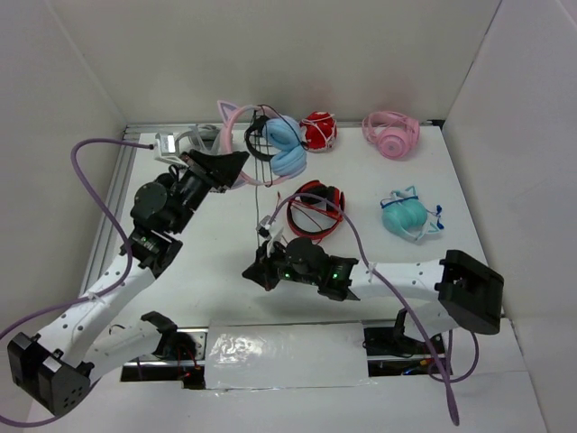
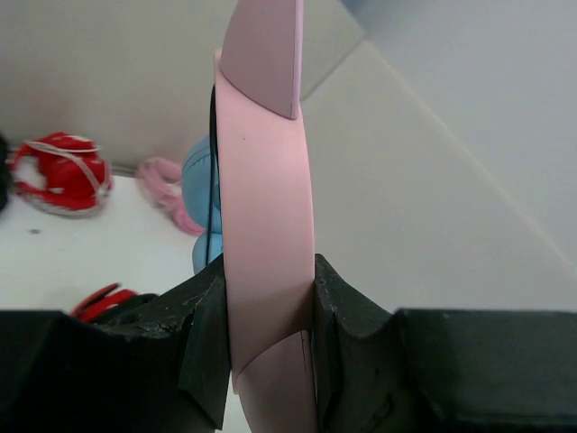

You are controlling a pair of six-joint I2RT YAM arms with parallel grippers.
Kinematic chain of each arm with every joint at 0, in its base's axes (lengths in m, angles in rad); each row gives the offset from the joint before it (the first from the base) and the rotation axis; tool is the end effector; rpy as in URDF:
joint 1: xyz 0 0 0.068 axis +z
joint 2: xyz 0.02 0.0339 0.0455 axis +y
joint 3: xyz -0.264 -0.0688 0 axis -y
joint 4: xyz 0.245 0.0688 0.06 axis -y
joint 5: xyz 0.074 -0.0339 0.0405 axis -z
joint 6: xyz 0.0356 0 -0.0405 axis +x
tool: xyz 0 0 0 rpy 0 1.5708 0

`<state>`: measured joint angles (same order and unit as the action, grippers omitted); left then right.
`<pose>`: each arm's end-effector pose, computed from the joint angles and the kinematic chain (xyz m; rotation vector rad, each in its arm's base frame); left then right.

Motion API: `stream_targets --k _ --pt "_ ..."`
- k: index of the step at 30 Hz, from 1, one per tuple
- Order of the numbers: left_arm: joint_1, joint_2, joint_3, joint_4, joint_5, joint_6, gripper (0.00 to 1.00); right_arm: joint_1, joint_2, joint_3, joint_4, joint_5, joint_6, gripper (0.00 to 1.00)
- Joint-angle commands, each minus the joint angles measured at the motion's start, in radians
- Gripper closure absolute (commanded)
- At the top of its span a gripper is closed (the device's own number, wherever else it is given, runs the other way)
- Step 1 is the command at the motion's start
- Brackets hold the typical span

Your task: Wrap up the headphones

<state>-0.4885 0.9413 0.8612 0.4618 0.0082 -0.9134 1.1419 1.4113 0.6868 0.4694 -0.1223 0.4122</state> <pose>0.1900 -0.1013 0.4079 -0.2627 1.2547 -1.2268 0.1238 0.2811 0.2291 -0.8008 1.8318 1.1691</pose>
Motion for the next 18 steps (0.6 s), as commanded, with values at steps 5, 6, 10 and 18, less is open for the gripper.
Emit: stream_targets --k 5,6,10,18 --pt "0.004 -0.038 0.032 0.037 -0.227 0.148 1.00 0.039 -0.078 0.141 -0.634 0.562 0.099 1.00" --pt "0.004 -0.042 0.027 0.020 -0.247 0.156 1.00 0.039 -0.083 0.179 -0.746 0.611 0.103 1.00" --pt "0.005 -0.061 -0.011 -0.060 -0.313 0.191 1.00 0.041 -0.118 0.229 -0.891 0.697 0.053 1.00" --pt "0.004 -0.025 -0.002 -0.322 -0.277 0.127 1.00 0.044 -0.101 0.376 -0.986 0.731 -0.235 1.00"
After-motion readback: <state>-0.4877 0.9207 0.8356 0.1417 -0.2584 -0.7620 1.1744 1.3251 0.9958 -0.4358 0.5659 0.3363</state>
